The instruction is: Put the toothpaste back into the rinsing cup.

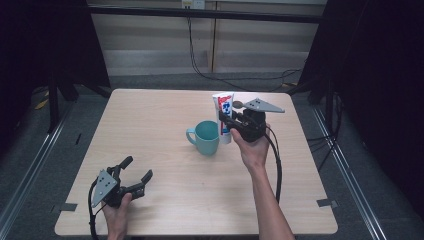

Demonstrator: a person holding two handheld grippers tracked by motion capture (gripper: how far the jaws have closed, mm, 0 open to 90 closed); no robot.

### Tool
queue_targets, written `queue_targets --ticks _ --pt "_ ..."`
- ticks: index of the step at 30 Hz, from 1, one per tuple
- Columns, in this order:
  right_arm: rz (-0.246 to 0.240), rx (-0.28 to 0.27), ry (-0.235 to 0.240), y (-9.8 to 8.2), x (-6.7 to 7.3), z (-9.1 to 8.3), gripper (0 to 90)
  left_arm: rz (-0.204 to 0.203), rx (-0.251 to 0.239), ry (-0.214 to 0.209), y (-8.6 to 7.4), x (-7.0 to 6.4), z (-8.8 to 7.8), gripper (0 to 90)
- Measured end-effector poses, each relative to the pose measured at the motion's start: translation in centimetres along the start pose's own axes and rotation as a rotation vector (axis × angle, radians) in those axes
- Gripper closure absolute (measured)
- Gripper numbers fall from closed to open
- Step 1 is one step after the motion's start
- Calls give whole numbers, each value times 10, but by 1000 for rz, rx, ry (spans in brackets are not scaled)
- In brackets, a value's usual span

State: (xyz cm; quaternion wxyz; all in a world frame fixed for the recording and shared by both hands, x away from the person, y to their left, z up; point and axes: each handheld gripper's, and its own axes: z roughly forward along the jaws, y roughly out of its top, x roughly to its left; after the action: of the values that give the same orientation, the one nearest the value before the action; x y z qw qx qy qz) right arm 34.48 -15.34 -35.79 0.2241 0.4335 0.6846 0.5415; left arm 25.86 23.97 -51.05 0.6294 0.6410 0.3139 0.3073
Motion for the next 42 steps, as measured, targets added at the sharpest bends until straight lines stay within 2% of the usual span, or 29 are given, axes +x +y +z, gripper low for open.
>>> queue_targets --ticks 18,23,42 --pt "-18 10 4 11 1 22 691 -3 -2 -3 0 0 0 164" --pt "1 9 13 12 2 30 690 -13 -2 -5 0 -1 0 164" --pt "12 50 13 10 4 53 687 -3 -1 -4 0 0 0 163"
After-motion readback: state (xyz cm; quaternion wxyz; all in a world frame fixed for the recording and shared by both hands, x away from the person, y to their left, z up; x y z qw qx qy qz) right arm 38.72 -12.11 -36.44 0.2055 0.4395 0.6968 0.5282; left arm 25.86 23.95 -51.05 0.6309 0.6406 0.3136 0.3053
